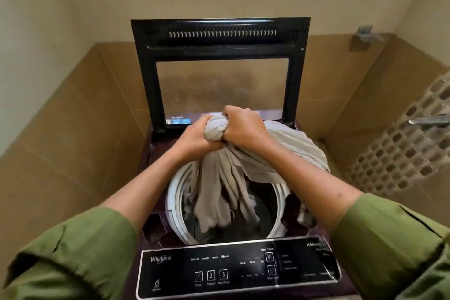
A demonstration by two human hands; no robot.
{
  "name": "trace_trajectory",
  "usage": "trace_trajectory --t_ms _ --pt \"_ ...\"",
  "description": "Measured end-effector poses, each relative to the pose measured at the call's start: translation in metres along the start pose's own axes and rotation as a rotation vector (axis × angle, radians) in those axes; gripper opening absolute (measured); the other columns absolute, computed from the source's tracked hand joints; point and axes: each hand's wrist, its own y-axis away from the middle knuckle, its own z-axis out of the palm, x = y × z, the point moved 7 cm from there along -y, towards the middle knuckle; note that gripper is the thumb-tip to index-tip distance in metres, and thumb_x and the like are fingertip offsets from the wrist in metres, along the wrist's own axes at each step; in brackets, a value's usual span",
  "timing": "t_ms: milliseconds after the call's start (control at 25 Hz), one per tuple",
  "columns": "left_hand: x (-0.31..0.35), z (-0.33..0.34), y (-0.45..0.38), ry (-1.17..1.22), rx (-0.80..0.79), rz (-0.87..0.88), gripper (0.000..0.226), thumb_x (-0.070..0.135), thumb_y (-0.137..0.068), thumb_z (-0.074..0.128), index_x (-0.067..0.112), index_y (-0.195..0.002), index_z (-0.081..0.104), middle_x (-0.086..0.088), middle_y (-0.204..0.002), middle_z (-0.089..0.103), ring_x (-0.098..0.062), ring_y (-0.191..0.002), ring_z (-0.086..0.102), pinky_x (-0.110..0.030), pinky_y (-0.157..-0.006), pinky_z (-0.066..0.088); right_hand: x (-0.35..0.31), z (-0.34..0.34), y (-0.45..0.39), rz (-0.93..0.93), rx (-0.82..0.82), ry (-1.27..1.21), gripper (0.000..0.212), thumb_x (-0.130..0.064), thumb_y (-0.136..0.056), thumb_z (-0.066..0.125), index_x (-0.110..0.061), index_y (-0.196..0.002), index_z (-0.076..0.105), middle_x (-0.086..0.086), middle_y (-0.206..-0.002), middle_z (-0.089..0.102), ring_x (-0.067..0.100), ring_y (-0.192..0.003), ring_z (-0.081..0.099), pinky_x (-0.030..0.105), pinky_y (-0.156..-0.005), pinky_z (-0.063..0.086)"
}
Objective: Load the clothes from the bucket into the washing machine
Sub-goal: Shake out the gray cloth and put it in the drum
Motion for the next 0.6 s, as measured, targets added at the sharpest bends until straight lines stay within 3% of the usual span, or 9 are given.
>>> trace_trajectory --t_ms 40,120,240,320,440,520,600 --pt "0.004 -0.008 -0.001 -0.073 0.056 0.025 0.049 0.033 -0.062 0.077 0.023 -0.106 0.059 0.004 -0.104 0.067 -0.016 -0.101 0.064 -0.026 -0.078 0.047 0.003 0.004 0.0 -0.064 -0.059 -0.06 0.041 -0.037 -0.068 0.066 -0.026 -0.105 0.052 0.003 -0.098 0.069 0.031 -0.091 0.063 0.035 -0.067 0.045" --pt "0.001 -0.022 -0.002 -0.099 0.056 0.05 0.026 0.025 -0.073 0.076 0.018 -0.096 0.067 0.005 -0.093 0.071 -0.009 -0.088 0.064 -0.018 -0.07 0.045 0.017 0.014 0.008 -0.168 -0.208 -0.068 0.069 -0.045 -0.063 0.069 -0.037 -0.124 0.037 -0.002 -0.109 0.067 0.024 -0.097 0.061 0.037 -0.076 0.047" --pt "-0.008 -0.038 0.006 -0.043 -0.033 0.067 0.017 0.022 -0.075 0.071 0.029 -0.091 0.069 0.016 -0.086 0.071 0.004 -0.08 0.062 -0.013 -0.068 0.046 0.071 0.039 0.027 -0.096 -0.38 0.14 0.079 -0.048 -0.061 0.072 -0.04 -0.13 0.033 -0.002 -0.116 0.065 0.023 -0.107 0.057 0.041 -0.087 0.038" --pt "-0.026 -0.038 0.016 0.03 -0.082 0.02 0.026 0.023 -0.074 0.07 0.028 -0.099 0.069 0.013 -0.096 0.071 -0.003 -0.092 0.065 -0.022 -0.081 0.05 0.113 0.048 0.042 0.032 -0.415 0.228 0.057 -0.045 -0.065 0.071 -0.033 -0.115 0.045 0.0 -0.112 0.065 0.025 -0.11 0.057 0.044 -0.093 0.036" --pt "-0.073 -0.014 0.035 0.024 -0.218 -0.124 0.043 0.016 -0.081 0.075 0.025 -0.121 0.063 0.005 -0.12 0.068 -0.011 -0.111 0.063 -0.034 -0.099 0.049 0.14 0.028 0.046 0.128 -0.223 0.261 0.023 -0.038 -0.071 0.065 -0.029 -0.081 0.047 0.001 -0.09 0.068 0.031 -0.092 0.063 0.038 -0.079 0.04" --pt "-0.106 0.017 0.053 -0.208 -0.5 -0.248 0.061 0.017 -0.078 0.078 0.022 -0.132 0.051 -0.003 -0.136 0.059 -0.017 -0.122 0.056 -0.037 -0.108 0.042 0.129 0.013 0.04 0.116 -0.139 0.265 0.021 -0.031 -0.069 0.063 -0.027 -0.077 0.045 0.0 -0.077 0.062 0.032 -0.08 0.062 0.033 -0.061 0.039" --pt "-0.119 0.039 0.066 -0.314 -0.718 -0.353 0.098 0.035 -0.073 0.083 0.022 -0.15 0.024 -0.004 -0.154 0.038 -0.019 -0.138 0.04 -0.032 -0.116 0.031 0.097 0.008 0.032 0.045 -0.107 0.313 0.022 -0.025 -0.063 0.061 -0.023 -0.079 0.047 -0.003 -0.066 0.053 0.031 -0.072 0.061 0.027 -0.049 0.028"
